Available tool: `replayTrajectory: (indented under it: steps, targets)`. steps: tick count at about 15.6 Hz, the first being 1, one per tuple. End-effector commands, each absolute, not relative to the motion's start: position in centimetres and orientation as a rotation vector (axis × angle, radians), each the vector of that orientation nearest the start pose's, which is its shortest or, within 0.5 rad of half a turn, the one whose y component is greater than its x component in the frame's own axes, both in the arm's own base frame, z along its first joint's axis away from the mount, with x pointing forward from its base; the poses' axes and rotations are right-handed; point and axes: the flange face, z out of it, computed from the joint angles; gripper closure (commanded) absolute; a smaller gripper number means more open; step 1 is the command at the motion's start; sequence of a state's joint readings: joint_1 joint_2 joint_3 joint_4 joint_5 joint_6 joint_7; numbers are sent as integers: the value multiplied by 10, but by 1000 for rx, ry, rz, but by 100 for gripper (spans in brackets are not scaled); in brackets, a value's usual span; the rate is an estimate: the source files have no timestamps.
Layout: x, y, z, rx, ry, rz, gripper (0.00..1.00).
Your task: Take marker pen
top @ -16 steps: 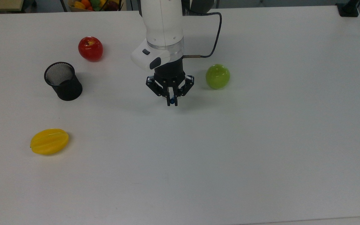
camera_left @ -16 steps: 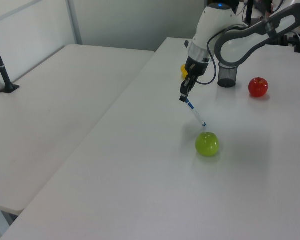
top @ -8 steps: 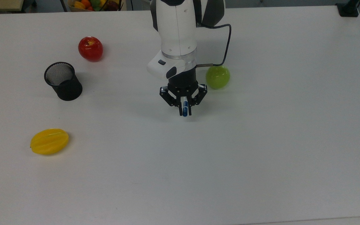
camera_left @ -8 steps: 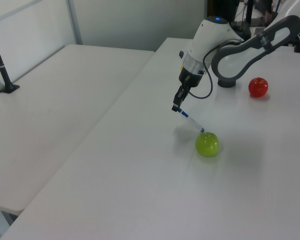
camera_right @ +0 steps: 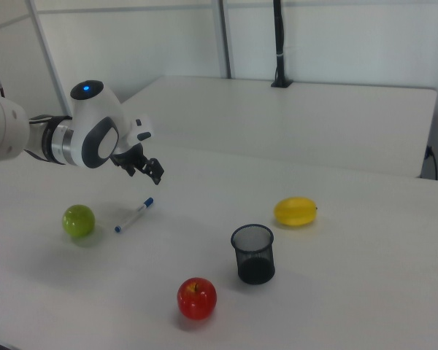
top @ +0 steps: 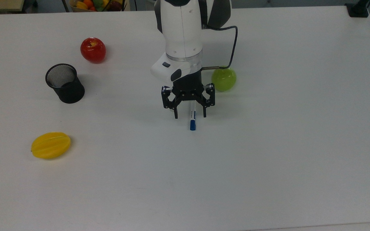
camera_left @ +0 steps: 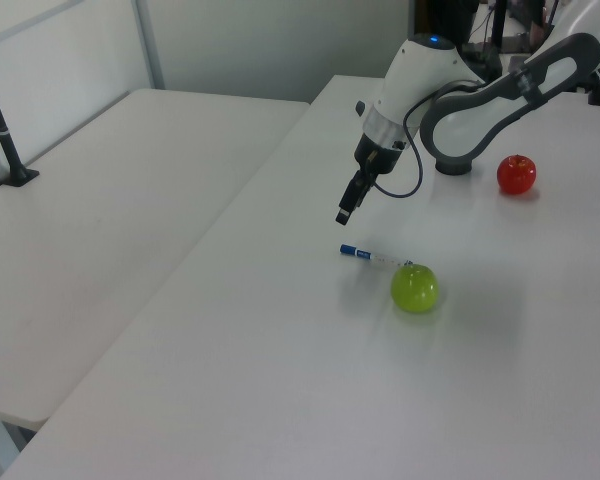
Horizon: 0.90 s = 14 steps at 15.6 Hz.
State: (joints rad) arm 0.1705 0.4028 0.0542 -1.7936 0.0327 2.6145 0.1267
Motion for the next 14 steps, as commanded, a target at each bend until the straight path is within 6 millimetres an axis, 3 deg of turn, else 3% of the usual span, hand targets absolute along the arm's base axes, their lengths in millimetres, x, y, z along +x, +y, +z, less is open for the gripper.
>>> replayTrajectory:
  steps: [1, 4, 9, 14]
  targets:
    - [659, 134, 418, -2956, -64, -659, 0]
    - [647, 119, 455, -2973, -30, -597, 0]
    - [600, 89, 531, -3025, 22, -398, 0]
    - [556, 61, 576, -3066, 72, -221, 0]
